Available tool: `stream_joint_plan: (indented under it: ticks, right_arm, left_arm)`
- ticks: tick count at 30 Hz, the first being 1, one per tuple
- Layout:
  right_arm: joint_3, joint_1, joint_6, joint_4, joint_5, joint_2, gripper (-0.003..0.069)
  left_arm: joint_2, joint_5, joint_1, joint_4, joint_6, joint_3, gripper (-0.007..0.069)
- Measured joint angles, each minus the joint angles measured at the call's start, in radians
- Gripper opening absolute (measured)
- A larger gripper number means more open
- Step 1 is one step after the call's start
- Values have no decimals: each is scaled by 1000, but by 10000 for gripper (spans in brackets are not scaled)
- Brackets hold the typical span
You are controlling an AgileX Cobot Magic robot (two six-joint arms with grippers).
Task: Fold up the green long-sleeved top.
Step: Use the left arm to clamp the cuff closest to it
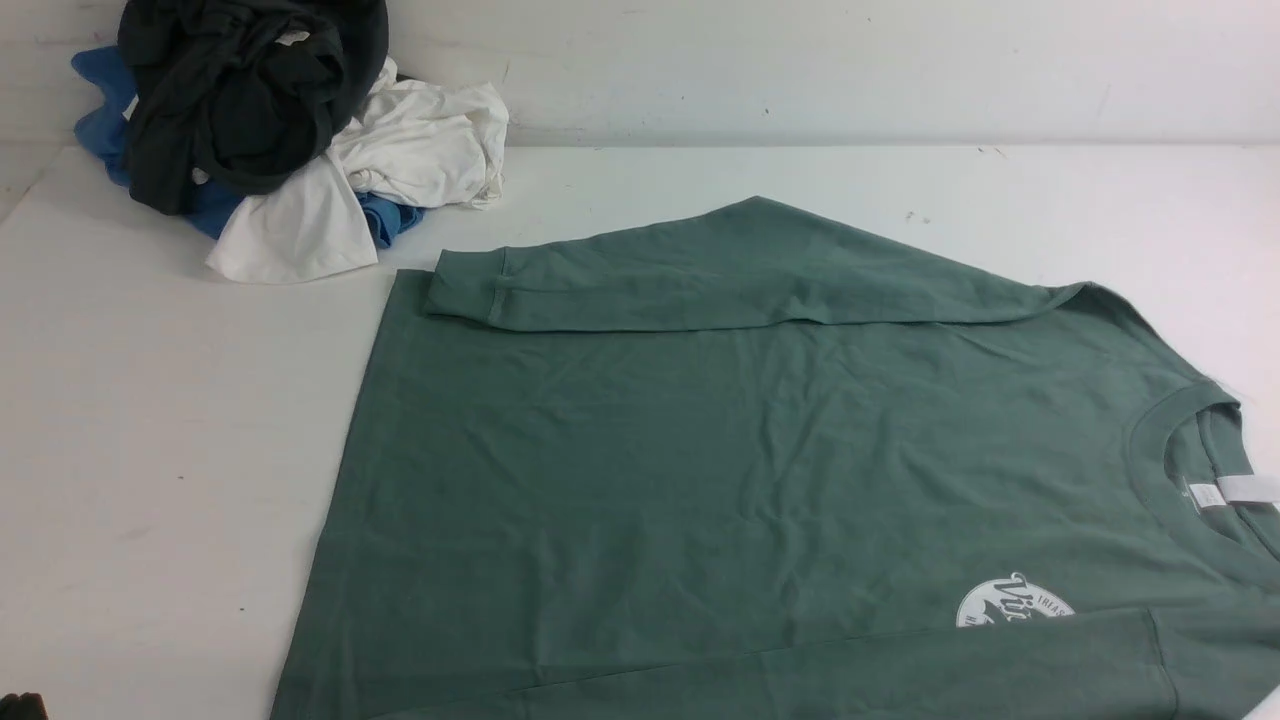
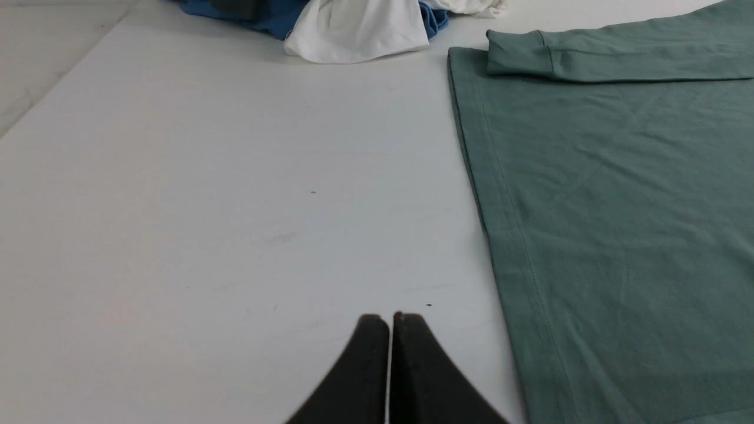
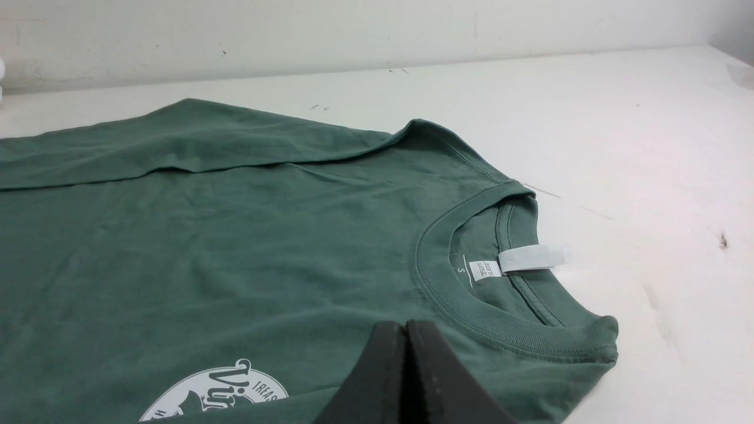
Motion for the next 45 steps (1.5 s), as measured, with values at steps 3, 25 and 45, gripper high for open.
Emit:
stream_joint_plan:
  ticks: [3,25,45]
  right_arm:
    - [0,0,0,0,0,0,-15]
    - [0,0,0,0,0,0,-15]
    - [0,0,0,-16,4,0,-15]
  left_arm:
    - [0,0,0,0,0,0,-7]
    - [0,0,0,0,0,0,-7]
    - [0,0,0,0,0,0,-7]
